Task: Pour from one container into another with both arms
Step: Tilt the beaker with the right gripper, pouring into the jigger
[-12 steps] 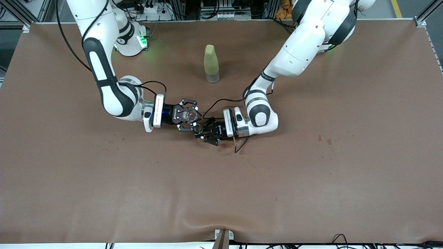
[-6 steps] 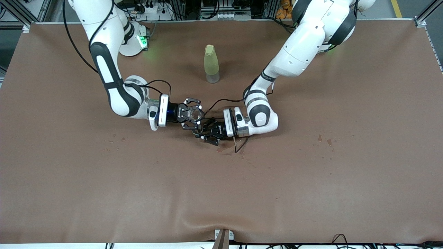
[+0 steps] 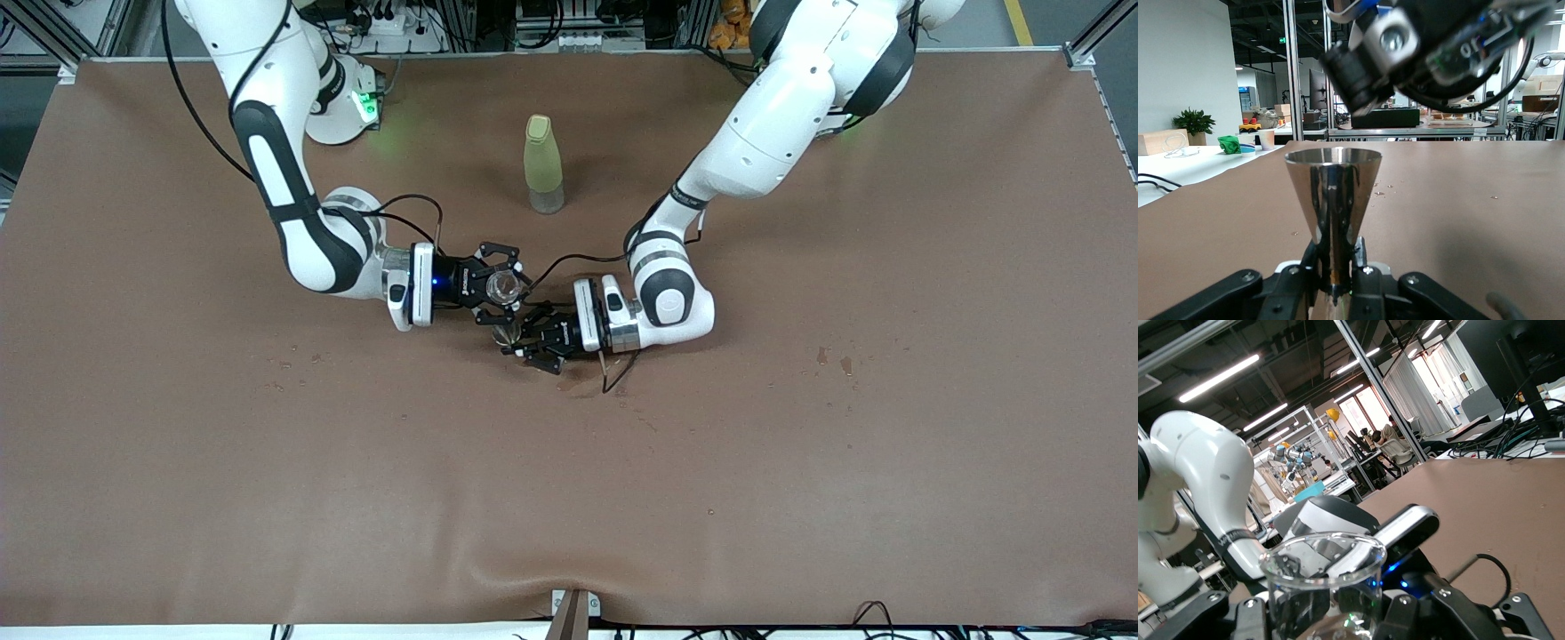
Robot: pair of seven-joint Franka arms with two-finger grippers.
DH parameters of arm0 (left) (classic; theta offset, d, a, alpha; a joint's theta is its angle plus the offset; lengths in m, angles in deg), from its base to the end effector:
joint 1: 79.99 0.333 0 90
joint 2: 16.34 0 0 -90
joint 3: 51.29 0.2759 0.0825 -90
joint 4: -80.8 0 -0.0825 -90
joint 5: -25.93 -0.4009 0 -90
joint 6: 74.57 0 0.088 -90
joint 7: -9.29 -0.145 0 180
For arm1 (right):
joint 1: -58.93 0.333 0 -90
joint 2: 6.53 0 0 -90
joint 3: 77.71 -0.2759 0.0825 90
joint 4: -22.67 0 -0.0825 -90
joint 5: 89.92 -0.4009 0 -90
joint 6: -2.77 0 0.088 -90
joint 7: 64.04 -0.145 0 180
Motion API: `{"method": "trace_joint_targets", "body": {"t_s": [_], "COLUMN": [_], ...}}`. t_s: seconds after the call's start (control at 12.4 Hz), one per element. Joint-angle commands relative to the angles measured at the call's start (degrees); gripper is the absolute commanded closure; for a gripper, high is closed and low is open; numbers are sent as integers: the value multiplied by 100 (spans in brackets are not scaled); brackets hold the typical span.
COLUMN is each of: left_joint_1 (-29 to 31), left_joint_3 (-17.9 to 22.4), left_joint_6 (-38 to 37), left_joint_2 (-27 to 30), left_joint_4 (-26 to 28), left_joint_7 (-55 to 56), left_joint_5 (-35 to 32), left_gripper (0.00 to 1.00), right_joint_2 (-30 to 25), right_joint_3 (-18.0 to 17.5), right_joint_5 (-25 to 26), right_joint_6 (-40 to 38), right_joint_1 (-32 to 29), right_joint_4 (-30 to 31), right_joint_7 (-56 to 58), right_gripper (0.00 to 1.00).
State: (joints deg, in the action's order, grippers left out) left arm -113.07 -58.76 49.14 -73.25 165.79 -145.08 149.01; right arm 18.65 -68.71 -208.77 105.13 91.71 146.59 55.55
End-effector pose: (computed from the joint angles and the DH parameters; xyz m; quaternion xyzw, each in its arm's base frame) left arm 0.5155 -0.5039 0.0642 0.5445 -0.4920 0.5170 0.4407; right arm 0.4872 0.3300 0.1719 -0.6337 -0.3108 -0.3800 0.5979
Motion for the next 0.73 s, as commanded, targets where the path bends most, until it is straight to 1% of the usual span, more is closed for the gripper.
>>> {"method": "trace_joint_targets", "body": {"t_s": [0.0, 0.4, 0.65], "left_joint_1": [3, 12, 12], "left_joint_3": [0, 0, -9], "left_joint_6": [-110, -145, -304], "left_joint_2": [-40, 4, -5], "left_joint_4": [-35, -18, 9], "left_joint_7": [-216, -303, -392], "left_joint_5": [216, 190, 199], "left_gripper": [100, 100, 100], "right_joint_2": [-304, -356, -383], "right_joint_3": [-4, -4, -31], "right_joint_5": [-156, -148, -139], "right_joint_6": [39, 30, 39], "right_joint_1": [53, 61, 61], "right_joint_4": [308, 343, 343], "right_joint_7": [-418, -1235, -1692], "right_gripper": [100, 100, 100]}}
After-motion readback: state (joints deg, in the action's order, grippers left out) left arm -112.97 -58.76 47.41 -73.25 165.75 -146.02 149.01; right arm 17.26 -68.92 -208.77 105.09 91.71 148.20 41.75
